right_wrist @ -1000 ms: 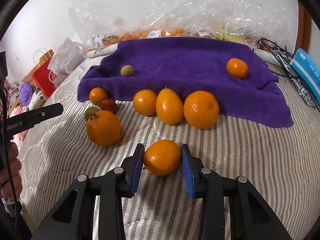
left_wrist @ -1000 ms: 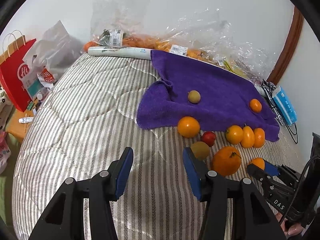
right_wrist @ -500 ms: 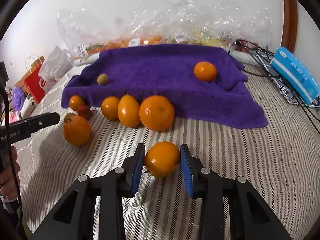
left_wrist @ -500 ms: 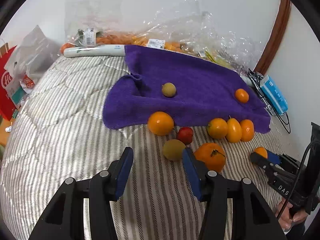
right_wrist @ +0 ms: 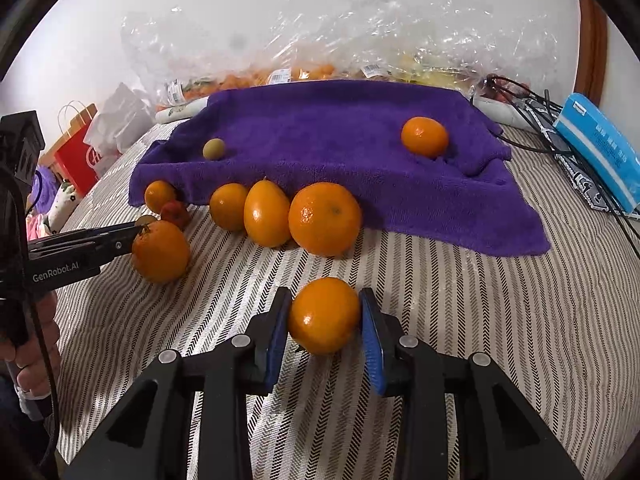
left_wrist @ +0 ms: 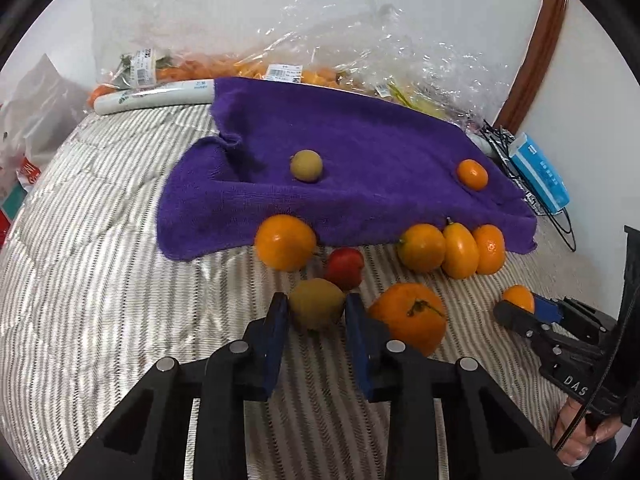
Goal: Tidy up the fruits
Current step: 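Grasp another mandarin with the right tool while the left tool approaches a yellow-green fruit, then grasp the yellow-green fruit with the left tool while the right tool holds the mandarin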
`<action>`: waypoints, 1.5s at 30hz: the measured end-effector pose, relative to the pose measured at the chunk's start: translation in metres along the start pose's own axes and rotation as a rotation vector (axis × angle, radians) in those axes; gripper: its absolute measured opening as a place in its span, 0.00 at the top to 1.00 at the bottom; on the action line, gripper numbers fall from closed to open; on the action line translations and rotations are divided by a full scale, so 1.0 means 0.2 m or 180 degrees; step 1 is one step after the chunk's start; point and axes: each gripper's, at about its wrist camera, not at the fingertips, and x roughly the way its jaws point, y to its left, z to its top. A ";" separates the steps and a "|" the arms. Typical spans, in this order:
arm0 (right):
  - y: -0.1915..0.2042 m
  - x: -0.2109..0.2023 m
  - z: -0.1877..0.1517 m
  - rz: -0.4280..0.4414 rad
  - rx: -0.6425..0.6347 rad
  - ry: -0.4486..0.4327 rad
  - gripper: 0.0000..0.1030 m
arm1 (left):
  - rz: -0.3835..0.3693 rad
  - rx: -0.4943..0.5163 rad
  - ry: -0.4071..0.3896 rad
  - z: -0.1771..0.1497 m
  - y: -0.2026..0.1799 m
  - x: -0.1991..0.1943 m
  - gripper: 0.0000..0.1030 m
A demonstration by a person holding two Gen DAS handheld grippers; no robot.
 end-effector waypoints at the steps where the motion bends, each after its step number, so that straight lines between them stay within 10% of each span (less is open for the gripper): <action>1: 0.00 0.00 0.00 -0.0001 0.0006 -0.0001 0.67 | 0.0005 -0.0006 0.0002 0.00 0.00 0.00 0.73; 45: -0.07 -0.07 -0.01 0.0311 0.0196 -0.0246 0.67 | -0.0101 -0.0226 -0.0469 -0.02 0.04 -0.10 0.73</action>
